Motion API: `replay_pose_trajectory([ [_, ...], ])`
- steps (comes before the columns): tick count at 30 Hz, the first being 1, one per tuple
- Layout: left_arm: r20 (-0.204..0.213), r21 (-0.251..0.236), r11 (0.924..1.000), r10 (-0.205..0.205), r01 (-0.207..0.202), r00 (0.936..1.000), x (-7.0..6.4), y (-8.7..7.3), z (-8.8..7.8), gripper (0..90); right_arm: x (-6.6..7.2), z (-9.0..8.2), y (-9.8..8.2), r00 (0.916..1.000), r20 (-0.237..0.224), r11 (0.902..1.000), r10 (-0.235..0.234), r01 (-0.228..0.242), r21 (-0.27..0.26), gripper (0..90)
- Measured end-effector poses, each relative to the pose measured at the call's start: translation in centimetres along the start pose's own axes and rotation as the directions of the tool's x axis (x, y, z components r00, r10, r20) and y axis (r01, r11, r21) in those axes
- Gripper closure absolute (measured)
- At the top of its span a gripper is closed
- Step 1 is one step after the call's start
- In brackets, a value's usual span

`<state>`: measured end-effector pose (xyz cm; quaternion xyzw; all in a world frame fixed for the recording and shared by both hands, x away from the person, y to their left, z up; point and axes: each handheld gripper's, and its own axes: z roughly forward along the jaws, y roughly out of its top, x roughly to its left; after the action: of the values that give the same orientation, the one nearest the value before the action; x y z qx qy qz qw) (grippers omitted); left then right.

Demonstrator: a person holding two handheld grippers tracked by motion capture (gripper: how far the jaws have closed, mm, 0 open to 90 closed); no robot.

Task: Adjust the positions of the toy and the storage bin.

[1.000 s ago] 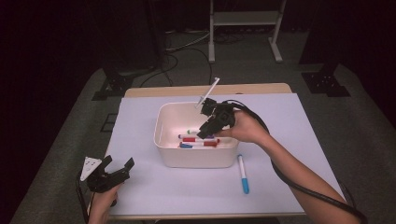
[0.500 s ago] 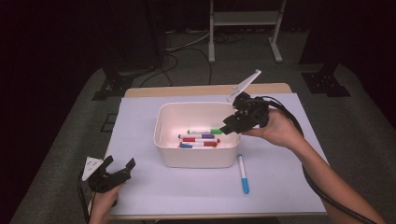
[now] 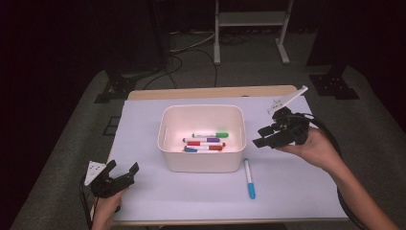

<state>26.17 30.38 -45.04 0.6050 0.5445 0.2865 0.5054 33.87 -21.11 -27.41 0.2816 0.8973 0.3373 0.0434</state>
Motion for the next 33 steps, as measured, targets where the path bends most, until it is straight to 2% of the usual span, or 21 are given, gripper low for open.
replay_pose_trajectory([
  [4,-0.001,-0.001,1.0,-0.004,0.004,1.0,0.0,0.0,0.0,3.1,-0.5,0.8,-1.8,0.9993,0.004,0.9993,0.038,-0.038,0.0,48.5],
  [5,-0.001,-0.001,1.0,-0.004,0.004,1.0,0.0,0.0,0.0,3.1,-0.5,0.8,-1.8,0.9993,0.004,0.9993,0.038,-0.038,0.0,48.5],
  [6,-0.001,-0.004,1.0,-0.004,0.004,1.0,0.0,0.0,0.0,3.1,-0.8,1.5,-2.8,0.9981,-0.009,0.9982,0.06,-0.06,0.001,47.5],
  [8,-0.001,-0.005,1.0,-0.005,0.005,1.0,0.0,0.0,0.0,3.1,-1.0,2.5,-3.7,0.9971,-0.007,0.997,0.076,-0.076,0.013,45.7],
  [12,-0.001,-0.006,1.0,-0.003,0.003,1.0,0.1,0.0,0.0,3.1,-1.2,4.0,-4.9,0.9944,-0.015,0.9941,0.104,-0.104,0.031,43.0],
  [14,-0.001,-0.006,1.0,-0.002,0.002,1.0,0.1,0.0,0.0,3.1,-1.2,5.7,-6.1,0.9919,-0.023,0.9905,0.125,-0.123,0.061,42.0],
  [17,-0.002,-0.007,1.0,-0.004,0.004,1.0,0.1,0.0,-0.1,3.1,-1.1,6.5,-6.5,0.9903,-0.025,0.9882,0.137,-0.134,0.073,41.1],
  [18,-0.002,-0.007,1.0,-0.002,0.002,1.0,0.1,0.0,-0.1,3.1,-1.0,7.6,-7.1,0.9899,-0.023,0.9867,0.14,-0.137,0.087,40.2],
  [24,-0.005,-0.01,0.9999,-0.005,0.005,1.0,0.2,0.0,-0.1,3.1,-0.5,10.2,-8.2,0.9845,-0.013,0.9789,0.175,-0.172,0.11,38.2],
  [25,-0.005,-0.01,0.9999,-0.005,0.005,1.0,0.2,0.0,-0.1,3.1,-0.5,10.2,-8.2,0.9845,-0.013,0.9789,0.175,-0.172,0.11,38.2],
  [26,-0.006,-0.009,0.9999,-0.005,0.005,1.0,0.3,0.0,-0.2,3.1,-0.3,11.0,-8.5,0.9838,0.004,0.9769,0.179,-0.178,0.118,37.2],
  [29,-0.004,-0.011,0.9999,-0.007,0.007,1.0,0.3,0.0,-0.2,3.1,-0.1,11.7,-8.6,0.9818,0.015,0.9747,0.189,-0.19,0.118,37.2],
  [33,-0.003,-0.013,0.9999,-0.008,0.008,1.0,0.2,0.0,-0.2,3.2,0.1,12.5,-8.7,0.9781,0.065,0.9722,0.198,-0.204,0.115,37.1],
])
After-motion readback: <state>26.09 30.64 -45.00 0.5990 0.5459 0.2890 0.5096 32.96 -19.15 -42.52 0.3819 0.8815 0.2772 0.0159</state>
